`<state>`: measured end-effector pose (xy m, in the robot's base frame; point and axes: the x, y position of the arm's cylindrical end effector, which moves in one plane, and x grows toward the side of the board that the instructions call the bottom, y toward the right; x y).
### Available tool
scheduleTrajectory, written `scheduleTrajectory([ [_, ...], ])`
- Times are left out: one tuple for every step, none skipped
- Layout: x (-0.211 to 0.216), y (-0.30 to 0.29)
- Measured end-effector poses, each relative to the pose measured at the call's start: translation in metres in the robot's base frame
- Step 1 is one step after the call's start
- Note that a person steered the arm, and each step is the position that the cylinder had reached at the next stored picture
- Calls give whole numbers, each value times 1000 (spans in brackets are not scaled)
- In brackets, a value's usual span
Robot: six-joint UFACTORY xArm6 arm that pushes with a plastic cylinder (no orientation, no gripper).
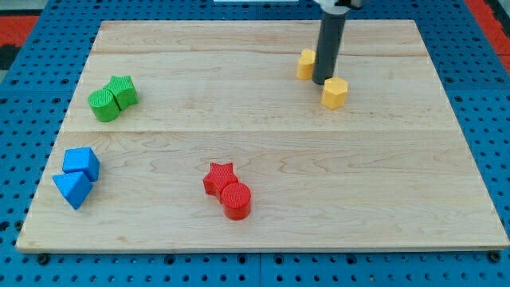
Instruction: Push the yellow hexagon towards the center right of the board
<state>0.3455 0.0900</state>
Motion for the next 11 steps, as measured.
scheduleTrajectory([
  [22,-20],
  [25,29],
  [31,64],
  [23,61],
  [2,53],
  [-3,53],
  [-5,53],
  [-6,54],
  [-10,54],
  [-23,54],
  [-36,46],
])
